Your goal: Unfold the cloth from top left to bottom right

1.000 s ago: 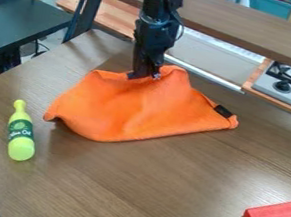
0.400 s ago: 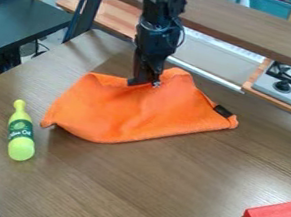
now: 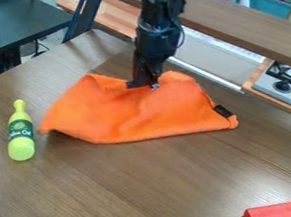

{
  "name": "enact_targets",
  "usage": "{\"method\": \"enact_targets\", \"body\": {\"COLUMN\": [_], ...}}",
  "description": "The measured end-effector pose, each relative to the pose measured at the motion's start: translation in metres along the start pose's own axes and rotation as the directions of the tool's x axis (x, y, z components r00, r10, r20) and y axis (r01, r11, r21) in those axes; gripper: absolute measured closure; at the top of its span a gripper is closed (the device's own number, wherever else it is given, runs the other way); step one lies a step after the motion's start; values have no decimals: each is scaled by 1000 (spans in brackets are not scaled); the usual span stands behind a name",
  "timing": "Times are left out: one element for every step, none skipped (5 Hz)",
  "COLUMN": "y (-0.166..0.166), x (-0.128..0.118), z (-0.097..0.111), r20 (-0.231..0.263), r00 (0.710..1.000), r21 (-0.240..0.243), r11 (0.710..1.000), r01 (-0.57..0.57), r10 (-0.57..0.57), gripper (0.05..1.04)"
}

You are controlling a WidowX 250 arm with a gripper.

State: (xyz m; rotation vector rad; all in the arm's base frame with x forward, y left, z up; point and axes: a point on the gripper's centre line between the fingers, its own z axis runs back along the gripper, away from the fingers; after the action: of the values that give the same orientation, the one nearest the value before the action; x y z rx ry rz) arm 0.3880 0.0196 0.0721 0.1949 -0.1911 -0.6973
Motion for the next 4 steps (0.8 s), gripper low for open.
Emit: {"method": "enact_targets", "body": {"y": [-23,-45,-65,-86], "x": [8,11,11,8], "z": [-3,-8,-12,-13], "r20": [-23,-55,-74,-75], "r00": [998,994,990,985], "r21": [1,9,-10,-27], "r11": [998,995,993,988], "r01": [55,96,120,153], "r10": [-55,-95,-121,-154], "gripper": [1035,1035,1035,1035]}}
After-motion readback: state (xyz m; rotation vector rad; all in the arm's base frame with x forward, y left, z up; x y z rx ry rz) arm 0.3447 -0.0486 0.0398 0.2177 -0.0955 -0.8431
